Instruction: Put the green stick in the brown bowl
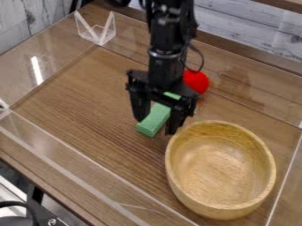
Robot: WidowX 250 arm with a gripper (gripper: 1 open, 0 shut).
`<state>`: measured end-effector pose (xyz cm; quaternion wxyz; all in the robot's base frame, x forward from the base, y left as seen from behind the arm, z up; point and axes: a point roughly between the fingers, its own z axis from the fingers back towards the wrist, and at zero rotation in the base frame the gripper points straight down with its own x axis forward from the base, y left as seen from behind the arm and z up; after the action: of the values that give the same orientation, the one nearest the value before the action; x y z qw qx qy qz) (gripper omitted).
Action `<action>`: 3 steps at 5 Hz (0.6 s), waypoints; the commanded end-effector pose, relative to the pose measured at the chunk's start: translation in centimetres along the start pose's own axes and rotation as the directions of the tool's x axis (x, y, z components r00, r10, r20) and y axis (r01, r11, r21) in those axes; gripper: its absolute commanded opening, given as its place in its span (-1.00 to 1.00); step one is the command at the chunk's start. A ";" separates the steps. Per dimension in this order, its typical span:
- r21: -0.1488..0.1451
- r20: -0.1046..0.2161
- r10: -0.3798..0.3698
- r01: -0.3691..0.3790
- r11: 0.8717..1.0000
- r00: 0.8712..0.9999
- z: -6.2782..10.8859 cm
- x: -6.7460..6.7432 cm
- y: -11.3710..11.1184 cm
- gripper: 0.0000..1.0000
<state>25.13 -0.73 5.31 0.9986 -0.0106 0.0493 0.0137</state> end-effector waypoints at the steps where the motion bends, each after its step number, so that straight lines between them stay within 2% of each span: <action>1: -0.007 0.039 0.042 -0.042 0.999 0.998 0.1 1.0 1.0 1.00; 2: -0.010 0.042 0.086 -0.086 0.996 0.995 -0.5 1.8 2.0 1.00; 3: -0.014 0.043 0.101 -0.100 0.995 0.994 -1.3 2.0 2.4 -1.00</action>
<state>26.28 1.66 3.19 0.9969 -0.0131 0.0426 0.0645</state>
